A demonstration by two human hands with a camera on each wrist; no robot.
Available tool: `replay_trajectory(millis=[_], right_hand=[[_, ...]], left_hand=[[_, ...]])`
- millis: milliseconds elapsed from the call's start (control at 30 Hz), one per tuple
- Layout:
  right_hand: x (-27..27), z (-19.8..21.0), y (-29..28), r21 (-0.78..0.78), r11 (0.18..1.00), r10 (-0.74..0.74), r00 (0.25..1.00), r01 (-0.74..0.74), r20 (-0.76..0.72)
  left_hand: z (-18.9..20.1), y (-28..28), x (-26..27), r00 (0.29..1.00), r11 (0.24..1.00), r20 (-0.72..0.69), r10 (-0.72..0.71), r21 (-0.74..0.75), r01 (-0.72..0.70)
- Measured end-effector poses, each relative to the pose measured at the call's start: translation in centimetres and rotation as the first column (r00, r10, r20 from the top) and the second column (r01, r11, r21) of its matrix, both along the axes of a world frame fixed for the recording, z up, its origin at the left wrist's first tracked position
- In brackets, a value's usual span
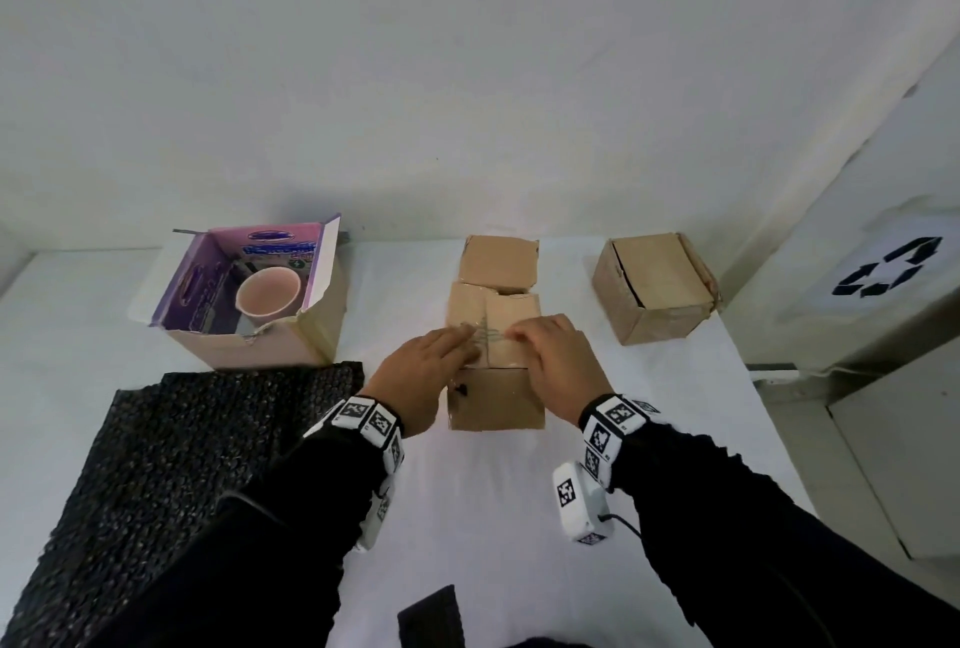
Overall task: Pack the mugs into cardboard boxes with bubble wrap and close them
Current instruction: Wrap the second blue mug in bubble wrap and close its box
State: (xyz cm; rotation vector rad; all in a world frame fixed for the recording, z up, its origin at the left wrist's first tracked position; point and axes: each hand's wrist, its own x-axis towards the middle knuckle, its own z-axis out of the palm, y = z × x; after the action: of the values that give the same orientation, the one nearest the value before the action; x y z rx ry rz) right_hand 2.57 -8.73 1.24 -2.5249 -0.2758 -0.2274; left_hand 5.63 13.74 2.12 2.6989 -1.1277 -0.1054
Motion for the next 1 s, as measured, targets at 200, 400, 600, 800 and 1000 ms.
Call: replay_trajectory(millis=[200, 400, 600, 800, 1000], right_hand=[[0.0, -0.8, -3.3, -0.266, 0.922, 0.298, 0.955, -0.283, 0.017], [0.9, -0.2, -3.0, 0.134, 0.991, 0.033, 0.997, -0.024, -0.064], [2.8, -1.7, -2.8, 0.370, 0.902, -0.156, 0.966, 0.224, -0.204], [6.8, -0.6, -2.6, 0.416, 0.831, -0.161, 0.876, 0.368, -0.454], [11.5, 3.3, -1.3, 0.633, 0.648, -0.002, 0.832, 0.424, -0.555]], left_hand=[[-1.3, 1.1, 0.3, 0.985, 0.991, 0.163, 0.061, -0.126, -0.040], [-0.5, 0.0, 2.1, 0.966, 0.932, -0.138, 0.219, -0.263, -0.249], [-0.6, -0.9, 2.6, 0.793, 0.804, -0.466, 0.392, -0.245, -0.542], [-0.5, -1.4, 2.8, 0.688, 0.782, -0.564, 0.457, -0.114, -0.613], [0.3, -2.4, 2.6, 0.544, 0.669, -0.691, 0.477, -0.115, -0.734]])
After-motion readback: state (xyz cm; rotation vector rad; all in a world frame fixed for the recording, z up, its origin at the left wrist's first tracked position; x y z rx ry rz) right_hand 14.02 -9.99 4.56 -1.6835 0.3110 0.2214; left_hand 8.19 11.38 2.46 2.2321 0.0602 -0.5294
